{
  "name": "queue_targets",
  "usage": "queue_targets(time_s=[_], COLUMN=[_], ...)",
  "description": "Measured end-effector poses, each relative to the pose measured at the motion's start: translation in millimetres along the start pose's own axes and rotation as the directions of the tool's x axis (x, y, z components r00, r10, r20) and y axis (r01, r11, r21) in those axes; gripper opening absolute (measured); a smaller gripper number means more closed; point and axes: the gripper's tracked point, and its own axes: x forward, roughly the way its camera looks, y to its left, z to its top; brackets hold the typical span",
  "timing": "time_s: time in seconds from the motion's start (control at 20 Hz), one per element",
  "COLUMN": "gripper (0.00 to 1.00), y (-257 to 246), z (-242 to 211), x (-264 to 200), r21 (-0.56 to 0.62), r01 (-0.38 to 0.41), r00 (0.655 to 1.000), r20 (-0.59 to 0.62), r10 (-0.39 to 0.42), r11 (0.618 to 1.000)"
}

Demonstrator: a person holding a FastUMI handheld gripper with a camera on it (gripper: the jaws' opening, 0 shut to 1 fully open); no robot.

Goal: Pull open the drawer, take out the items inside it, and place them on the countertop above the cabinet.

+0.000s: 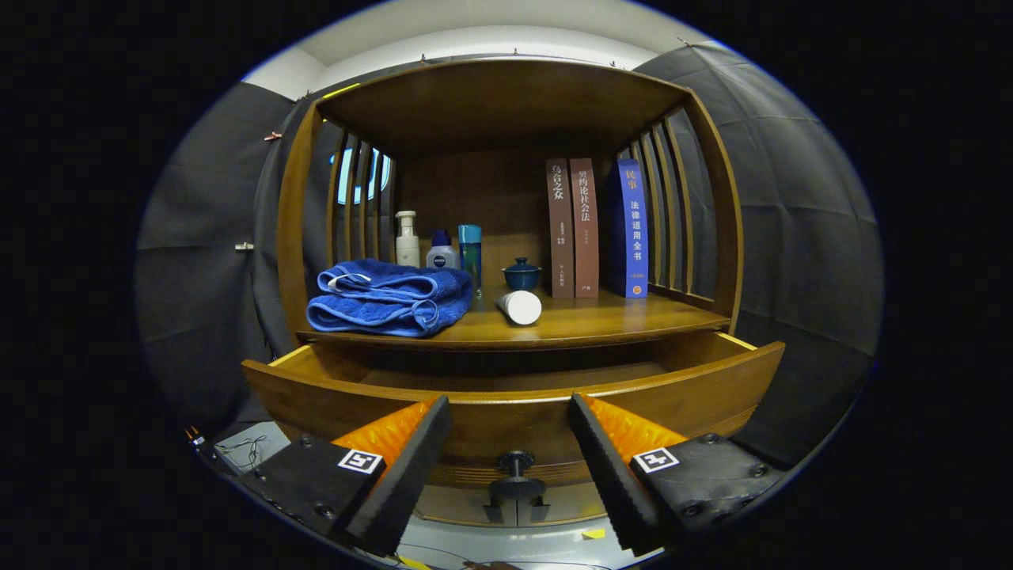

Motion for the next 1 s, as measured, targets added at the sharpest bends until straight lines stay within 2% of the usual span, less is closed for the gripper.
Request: queue_targets(time_s=[0.5,1.0], gripper=[0.99,0.99], y=[1.8,3.2], z=[5.6,7.5], x=[54.0,70.7], r21=[0.01,-0.001], r01=[0.003,0.014], r00=[1.0,1.0], r20=[-0.005,-0.003], r10=[-0.003,-0.014], r11=[1.0,1.0])
